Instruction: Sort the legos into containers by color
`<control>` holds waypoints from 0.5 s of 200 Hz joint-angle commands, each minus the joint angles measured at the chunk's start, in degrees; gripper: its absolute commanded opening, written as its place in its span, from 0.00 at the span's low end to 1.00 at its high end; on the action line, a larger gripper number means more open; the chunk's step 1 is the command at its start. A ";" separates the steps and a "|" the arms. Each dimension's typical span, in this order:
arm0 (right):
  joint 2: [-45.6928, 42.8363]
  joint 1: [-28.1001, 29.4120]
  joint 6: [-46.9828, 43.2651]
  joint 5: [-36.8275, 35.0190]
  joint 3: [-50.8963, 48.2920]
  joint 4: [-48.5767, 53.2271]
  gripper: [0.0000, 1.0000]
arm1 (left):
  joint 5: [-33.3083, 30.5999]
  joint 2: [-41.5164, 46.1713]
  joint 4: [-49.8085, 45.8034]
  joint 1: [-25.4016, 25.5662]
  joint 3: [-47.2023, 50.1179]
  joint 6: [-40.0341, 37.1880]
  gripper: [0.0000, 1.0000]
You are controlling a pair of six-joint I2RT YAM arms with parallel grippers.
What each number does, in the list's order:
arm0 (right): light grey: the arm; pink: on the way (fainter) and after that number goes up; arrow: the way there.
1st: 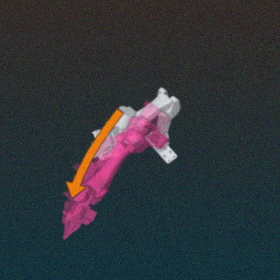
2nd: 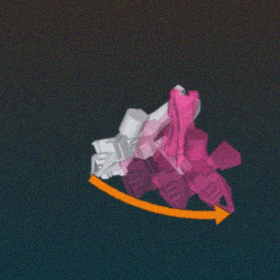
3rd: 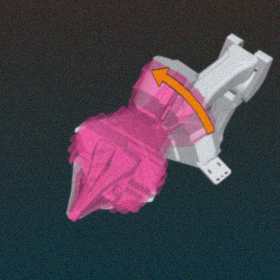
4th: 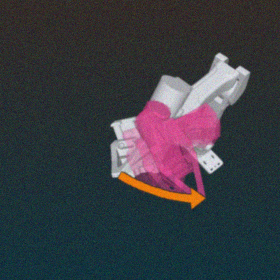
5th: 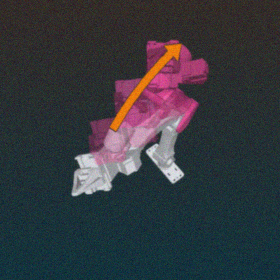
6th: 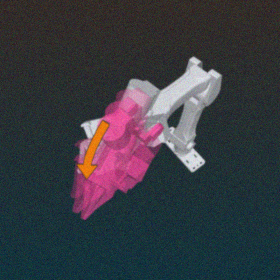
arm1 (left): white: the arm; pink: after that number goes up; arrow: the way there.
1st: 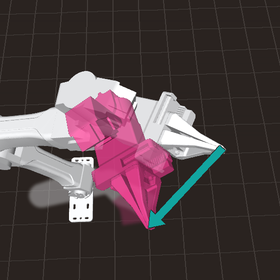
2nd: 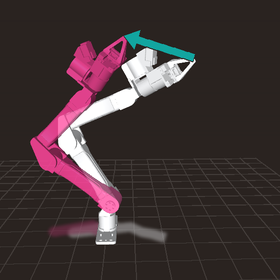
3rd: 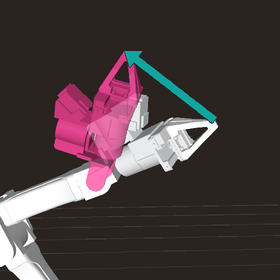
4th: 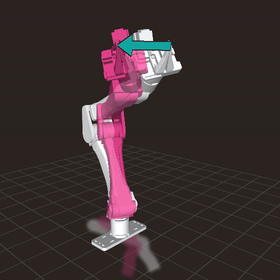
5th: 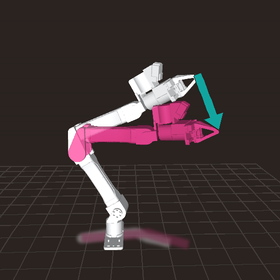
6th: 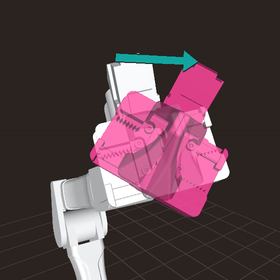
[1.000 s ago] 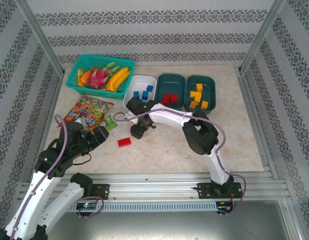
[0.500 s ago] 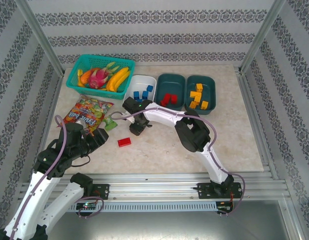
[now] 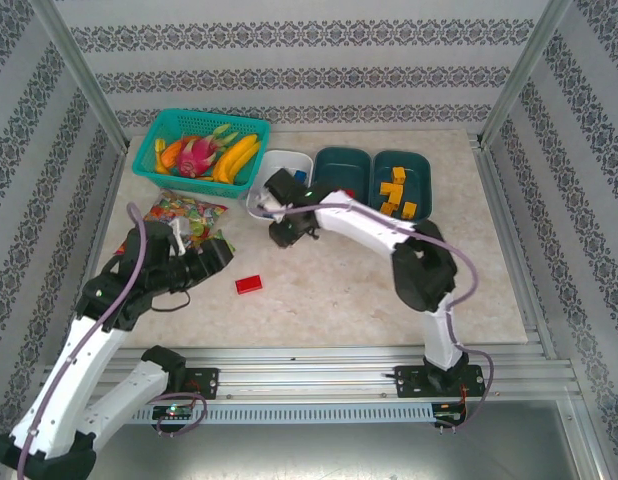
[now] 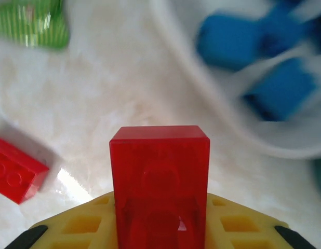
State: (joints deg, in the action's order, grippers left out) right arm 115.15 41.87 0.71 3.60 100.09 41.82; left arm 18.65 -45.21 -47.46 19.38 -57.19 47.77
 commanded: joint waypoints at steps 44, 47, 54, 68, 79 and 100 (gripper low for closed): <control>1.84 -19.29 22.89 7.36 1.72 -9.04 0.33 | 5.90 -14.96 16.24 -0.57 -8.51 -4.56 0.76; 2.70 -19.87 23.71 7.50 2.63 -8.93 0.33 | 6.00 -15.55 16.62 -0.57 -8.69 -4.54 0.76; 4.94 -21.02 25.65 7.78 4.95 -8.04 0.33 | 6.11 -16.98 17.44 -0.57 -9.39 -4.69 0.76; 9.99 -22.86 29.15 8.90 10.47 -6.22 0.33 | 6.62 -19.43 19.36 -0.45 -10.36 -4.70 0.76; 13.68 -23.68 30.95 9.41 14.39 -5.00 0.33 | 7.06 -21.18 20.92 -0.39 -11.00 -4.47 0.76; 19.66 -24.44 33.33 9.75 21.30 -3.33 0.35 | 7.79 -24.21 23.28 -0.34 -12.21 -4.51 0.76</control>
State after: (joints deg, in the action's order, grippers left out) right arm 129.93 17.56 27.38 10.68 114.19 35.42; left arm 24.47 -67.09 -30.52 19.38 -66.74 44.95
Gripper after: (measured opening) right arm 0.343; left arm 0.763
